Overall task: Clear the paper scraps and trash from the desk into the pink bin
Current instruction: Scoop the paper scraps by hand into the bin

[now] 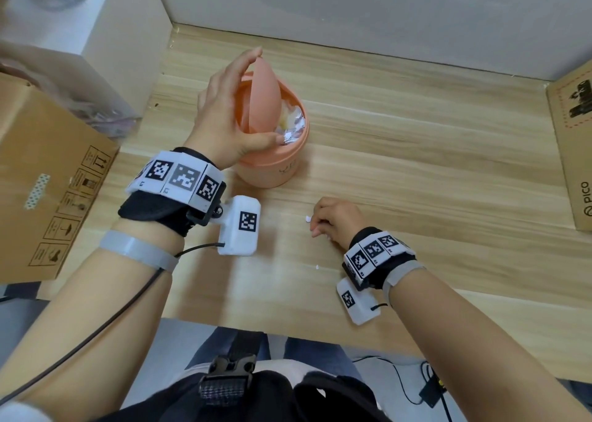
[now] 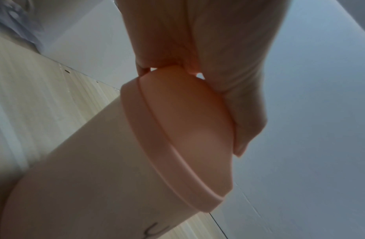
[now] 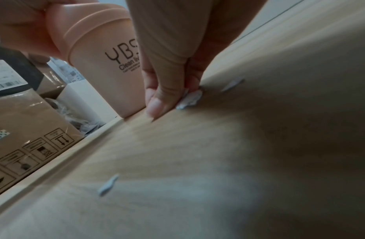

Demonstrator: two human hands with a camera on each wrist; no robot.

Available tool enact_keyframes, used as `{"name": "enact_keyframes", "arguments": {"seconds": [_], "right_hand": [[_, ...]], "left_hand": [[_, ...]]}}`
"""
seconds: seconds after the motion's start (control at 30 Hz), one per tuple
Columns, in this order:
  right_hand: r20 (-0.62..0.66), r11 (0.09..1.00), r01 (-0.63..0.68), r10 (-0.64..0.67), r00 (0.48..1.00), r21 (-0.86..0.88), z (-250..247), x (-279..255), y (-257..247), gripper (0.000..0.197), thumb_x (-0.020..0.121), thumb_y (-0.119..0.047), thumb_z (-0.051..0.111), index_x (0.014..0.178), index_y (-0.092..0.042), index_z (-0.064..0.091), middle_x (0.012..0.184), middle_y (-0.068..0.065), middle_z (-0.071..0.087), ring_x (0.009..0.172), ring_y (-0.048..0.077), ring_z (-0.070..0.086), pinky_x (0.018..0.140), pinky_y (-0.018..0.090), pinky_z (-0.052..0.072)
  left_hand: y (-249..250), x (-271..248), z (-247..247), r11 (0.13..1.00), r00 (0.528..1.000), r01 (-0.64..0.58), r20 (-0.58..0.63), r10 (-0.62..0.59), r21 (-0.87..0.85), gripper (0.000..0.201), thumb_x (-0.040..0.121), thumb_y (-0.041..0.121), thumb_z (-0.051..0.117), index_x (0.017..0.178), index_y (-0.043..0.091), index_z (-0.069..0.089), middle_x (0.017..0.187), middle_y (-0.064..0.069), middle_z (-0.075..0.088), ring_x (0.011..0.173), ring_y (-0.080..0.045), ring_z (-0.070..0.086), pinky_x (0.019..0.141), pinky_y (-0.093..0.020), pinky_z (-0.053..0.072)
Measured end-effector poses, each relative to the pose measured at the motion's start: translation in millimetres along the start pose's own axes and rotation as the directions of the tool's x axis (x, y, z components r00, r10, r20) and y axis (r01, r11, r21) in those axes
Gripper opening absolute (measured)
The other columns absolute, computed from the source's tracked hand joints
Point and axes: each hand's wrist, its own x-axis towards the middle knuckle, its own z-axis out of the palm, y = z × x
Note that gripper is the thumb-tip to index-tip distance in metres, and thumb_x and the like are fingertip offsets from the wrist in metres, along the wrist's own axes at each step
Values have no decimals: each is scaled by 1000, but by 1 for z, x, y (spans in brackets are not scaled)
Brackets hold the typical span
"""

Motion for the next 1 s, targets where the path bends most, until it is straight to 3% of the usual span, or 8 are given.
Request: {"name": "enact_keyframes", "arguments": {"seconds": [0.07, 0.2, 0.33, 0.43, 0.57, 0.7, 0.87, 1.0], "right_hand": [[27, 997, 5, -3, 1000, -74, 0, 1, -2, 5, 74, 2, 63, 74, 2, 68, 88, 14, 63, 87, 25, 58, 73, 20, 38], [65, 989, -41, 50, 997, -141, 0, 4, -2, 8, 77, 1, 59, 78, -2, 67, 92, 11, 64, 89, 27, 60, 72, 24, 40], [-28, 952, -219, 230, 973, 213, -21, -1, -9, 10, 73, 2, 66, 68, -6, 66, 71, -8, 59, 64, 20, 63, 50, 13, 44], [-225, 895, -115, 230, 947, 430, -54, 0, -32, 27, 70, 5, 69, 59, -19, 60, 64, -7, 58, 52, -2, 53, 54, 8, 42], [-381, 848, 99, 127, 916, 521, -98, 22, -80, 29, 70, 5, 69, 61, -21, 61, 53, -12, 60, 44, -3, 49, 49, 9, 43], [-389, 896, 51, 139, 910, 440, -111, 48, -106, 16, 72, -5, 72, 67, -18, 64, 58, -1, 61, 51, 6, 55, 51, 16, 47], [-397, 923, -57, 219, 891, 380, -109, 60, -108, 7, 78, -18, 67, 74, -15, 71, 69, 10, 70, 69, 28, 70, 75, 42, 58], [-387, 955, -57, 172, 906, 292, -115, 56, -115, 11, 83, -12, 61, 87, -11, 71, 86, 12, 73, 79, 21, 69, 75, 34, 57]], "left_hand": [[-1, 0, 0, 1000, 1000, 0, 1, 0, 0, 97, 52, 45, 74, 131, 55, 21, 142, 2, 30, 129, -21, 31, 109, -42, 28], [0, 2, 0, 1000, 1000, 16, 2, -16, 10, 98, 54, 38, 76, 133, 54, 21, 143, 0, 30, 129, -22, 31, 106, -38, 27], [0, 2, 0, 1000, 1000, 13, 7, -13, 15, 98, 56, 34, 77, 134, 52, 22, 144, -1, 30, 129, -24, 30, 100, -32, 24], [1, 1, 0, 999, 1000, 27, 6, -27, 17, 98, 53, 37, 77, 132, 55, 21, 144, -1, 30, 129, -24, 29, 99, -31, 23], [1, 2, 0, 999, 999, 37, -2, -37, 28, 101, 47, 46, 75, 132, 57, 21, 144, 1, 31, 129, -25, 30, 101, -32, 22], [3, 2, -1, 999, 999, 38, 9, -39, 39, 102, 53, 38, 81, 131, 58, 19, 143, 1, 31, 130, -26, 29, 105, -40, 24], [3, 3, -2, 997, 998, 57, 18, -58, 53, 103, 55, 36, 82, 134, 57, 19, 143, 1, 30, 129, -27, 28, 107, -51, 27], [1, 4, -1, 997, 998, 55, 16, -55, 53, 104, 53, 38, 82, 133, 58, 19, 142, 2, 32, 129, -26, 29, 106, -52, 27]]}}
